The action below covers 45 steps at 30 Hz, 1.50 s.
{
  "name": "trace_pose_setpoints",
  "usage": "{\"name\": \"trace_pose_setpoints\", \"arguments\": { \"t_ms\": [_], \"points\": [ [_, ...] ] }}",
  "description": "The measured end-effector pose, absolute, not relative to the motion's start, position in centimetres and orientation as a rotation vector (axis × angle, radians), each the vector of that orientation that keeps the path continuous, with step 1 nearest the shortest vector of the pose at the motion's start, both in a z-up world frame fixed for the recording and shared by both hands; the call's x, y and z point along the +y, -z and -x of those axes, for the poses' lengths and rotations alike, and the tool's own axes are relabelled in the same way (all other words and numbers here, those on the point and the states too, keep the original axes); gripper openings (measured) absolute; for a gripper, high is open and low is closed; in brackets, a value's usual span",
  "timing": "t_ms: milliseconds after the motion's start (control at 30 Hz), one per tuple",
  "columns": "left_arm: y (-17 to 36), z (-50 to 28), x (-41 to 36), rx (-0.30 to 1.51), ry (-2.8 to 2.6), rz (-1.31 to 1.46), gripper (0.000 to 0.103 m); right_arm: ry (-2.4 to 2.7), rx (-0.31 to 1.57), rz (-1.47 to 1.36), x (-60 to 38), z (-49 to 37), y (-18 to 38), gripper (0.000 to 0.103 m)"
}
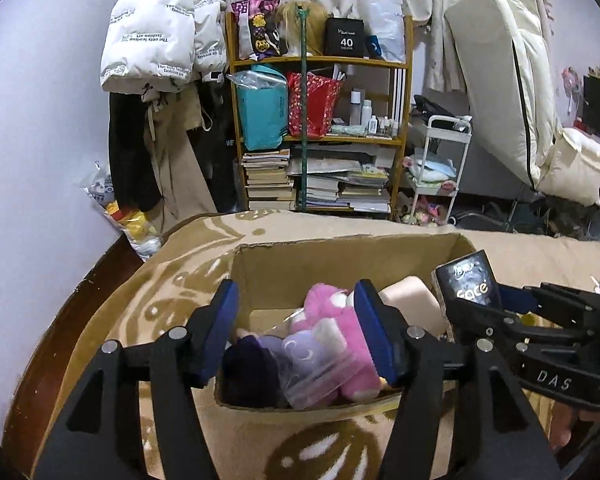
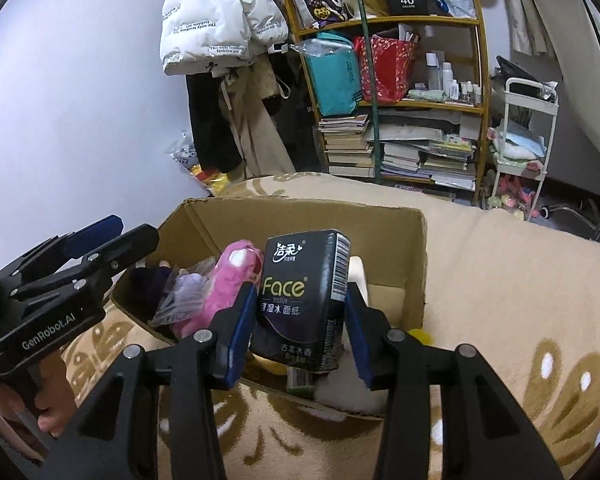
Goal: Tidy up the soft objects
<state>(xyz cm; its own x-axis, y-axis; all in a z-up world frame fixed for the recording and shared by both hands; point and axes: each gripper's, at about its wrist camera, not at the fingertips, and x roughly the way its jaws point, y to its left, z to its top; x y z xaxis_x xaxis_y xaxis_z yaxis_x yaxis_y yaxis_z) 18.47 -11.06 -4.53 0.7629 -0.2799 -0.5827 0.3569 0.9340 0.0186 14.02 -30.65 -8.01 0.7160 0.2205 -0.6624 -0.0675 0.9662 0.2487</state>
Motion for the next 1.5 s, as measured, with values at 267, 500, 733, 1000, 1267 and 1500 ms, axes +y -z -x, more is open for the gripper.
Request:
{"name": "trace_pose_setpoints", "arguments": {
  "t_ms": [267,500,733,1000,1267,1500],
  "points": [
    [3.2,-17.3,-9.9,0.598,0.318,-0.128,0.078,-0.166,0.758,-0.190,-30.1,-14.5,7.9,0.047],
    [2.4,-15.3,-8.6,0.565,0.288,-0.144,0.083,-0.147,0.753,-0.230,-30.6,-14.4,7.4,0.065],
    [1.4,-13.5,-8.1,0.565,0.268,-0.187,0.094,-0.103,0.682,-0.209,-30.8,-12.3,4.2,0.086],
    [-1.5,-10.0,-6.9,0.529,0.266,-0.165,0.102,-0.074,0.636,-0.181,-30.7,-9.8,0.8,0.103],
    [-4.6,-6.0,-5.2,0.451,0.237,-0.149,0.102,-0.077,0.572,-0.176,-30.7,-5.8,-2.8,0.103],
    [-6.3,-2.8,-4.9,0.446,0.242,-0.182,0.102,-0.084,0.529,-0.145,-30.0,-2.1,-5.4,0.103]
  ]
}}
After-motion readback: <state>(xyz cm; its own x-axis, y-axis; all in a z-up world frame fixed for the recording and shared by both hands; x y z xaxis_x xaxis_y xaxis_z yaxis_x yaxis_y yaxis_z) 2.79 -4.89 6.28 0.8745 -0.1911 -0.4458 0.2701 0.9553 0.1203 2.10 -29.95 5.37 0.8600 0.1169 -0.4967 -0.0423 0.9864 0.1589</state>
